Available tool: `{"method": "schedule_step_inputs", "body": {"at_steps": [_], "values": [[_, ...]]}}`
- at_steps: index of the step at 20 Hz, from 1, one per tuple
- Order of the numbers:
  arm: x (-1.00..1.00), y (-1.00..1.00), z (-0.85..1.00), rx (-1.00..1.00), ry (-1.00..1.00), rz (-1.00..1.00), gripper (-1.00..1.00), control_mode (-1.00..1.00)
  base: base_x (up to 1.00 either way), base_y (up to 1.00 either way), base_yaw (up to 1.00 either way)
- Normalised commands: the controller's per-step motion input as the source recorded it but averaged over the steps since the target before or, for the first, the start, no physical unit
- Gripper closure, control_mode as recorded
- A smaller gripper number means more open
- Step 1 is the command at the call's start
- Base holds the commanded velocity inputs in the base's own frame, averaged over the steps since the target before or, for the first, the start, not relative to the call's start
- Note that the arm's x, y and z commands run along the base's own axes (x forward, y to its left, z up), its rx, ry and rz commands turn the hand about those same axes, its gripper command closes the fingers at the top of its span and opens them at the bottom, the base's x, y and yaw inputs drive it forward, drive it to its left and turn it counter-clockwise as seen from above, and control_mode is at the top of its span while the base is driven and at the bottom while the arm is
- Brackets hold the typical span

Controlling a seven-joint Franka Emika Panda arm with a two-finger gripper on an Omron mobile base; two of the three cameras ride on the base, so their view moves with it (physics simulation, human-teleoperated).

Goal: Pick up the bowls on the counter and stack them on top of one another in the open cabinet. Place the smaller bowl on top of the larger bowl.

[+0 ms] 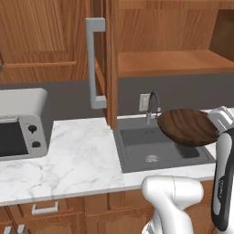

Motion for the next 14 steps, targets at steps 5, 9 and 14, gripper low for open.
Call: {"method": "schedule_step_inputs", "body": {"at_steps": [5,9,14], "values": [[0.0,0.0,0.0,0.0,0.0,0.0,1.0,1.0,-0.13,-0.34,0.11],[0.0,0.0,0.0,0.0,0.0,0.0,1.0,1.0,-0.13,-0.28,0.03],[0.0,0.0,0.0,0.0,0.0,0.0,1.0,1.0,0.18,-0.17,0.02]]}}
